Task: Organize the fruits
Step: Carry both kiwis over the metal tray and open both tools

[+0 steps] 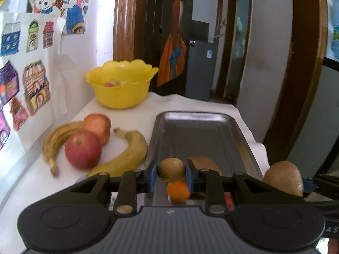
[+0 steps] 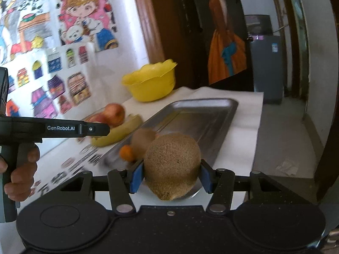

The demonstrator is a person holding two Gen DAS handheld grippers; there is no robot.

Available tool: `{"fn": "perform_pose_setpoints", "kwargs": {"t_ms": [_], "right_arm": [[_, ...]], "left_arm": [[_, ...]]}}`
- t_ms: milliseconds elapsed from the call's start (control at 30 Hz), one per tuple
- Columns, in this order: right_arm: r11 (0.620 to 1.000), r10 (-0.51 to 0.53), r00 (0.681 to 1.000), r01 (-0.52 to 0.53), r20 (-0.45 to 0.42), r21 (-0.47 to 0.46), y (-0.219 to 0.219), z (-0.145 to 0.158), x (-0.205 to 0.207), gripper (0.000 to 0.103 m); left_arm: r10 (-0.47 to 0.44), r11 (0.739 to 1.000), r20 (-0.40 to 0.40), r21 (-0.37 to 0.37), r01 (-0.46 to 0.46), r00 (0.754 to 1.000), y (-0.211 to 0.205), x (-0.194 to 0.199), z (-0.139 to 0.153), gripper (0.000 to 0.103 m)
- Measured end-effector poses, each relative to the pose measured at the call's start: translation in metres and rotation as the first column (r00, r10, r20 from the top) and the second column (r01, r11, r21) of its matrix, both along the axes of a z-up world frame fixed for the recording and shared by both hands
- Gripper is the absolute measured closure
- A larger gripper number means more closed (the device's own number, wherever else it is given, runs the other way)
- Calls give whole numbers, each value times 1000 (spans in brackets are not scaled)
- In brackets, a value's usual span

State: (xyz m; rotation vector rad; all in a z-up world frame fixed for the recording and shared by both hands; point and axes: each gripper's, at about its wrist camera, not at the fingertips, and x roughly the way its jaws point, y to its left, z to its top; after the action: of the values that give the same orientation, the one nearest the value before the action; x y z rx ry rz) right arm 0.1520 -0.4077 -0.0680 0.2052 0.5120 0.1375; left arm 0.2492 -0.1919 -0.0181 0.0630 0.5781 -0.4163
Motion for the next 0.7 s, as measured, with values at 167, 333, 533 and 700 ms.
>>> {"fn": "perform_pose_setpoints", "kwargs": {"t_ms": [167,333,533,700], "right_arm": [[1000,-20,1000,21,17,-15,-14,-5,28,47],[1000,-18,1000,18,13,-10,-21,-15,50,47],[1000,-1,1000,2,19,-30,-20,-19,64,47],[999,16,1000,-16,1,-50,-19,-22,72,47]], "left_arm": [[24,999,3,22,-24,1000,-17,28,-11,73],[25,999,-5,39,-25,1000,-27,49,-23,73],[26,998,-21,53,-25,999,-34,61,-33,73],[21,998,-34,59,-19,999,-39,65,-38,73]]}}
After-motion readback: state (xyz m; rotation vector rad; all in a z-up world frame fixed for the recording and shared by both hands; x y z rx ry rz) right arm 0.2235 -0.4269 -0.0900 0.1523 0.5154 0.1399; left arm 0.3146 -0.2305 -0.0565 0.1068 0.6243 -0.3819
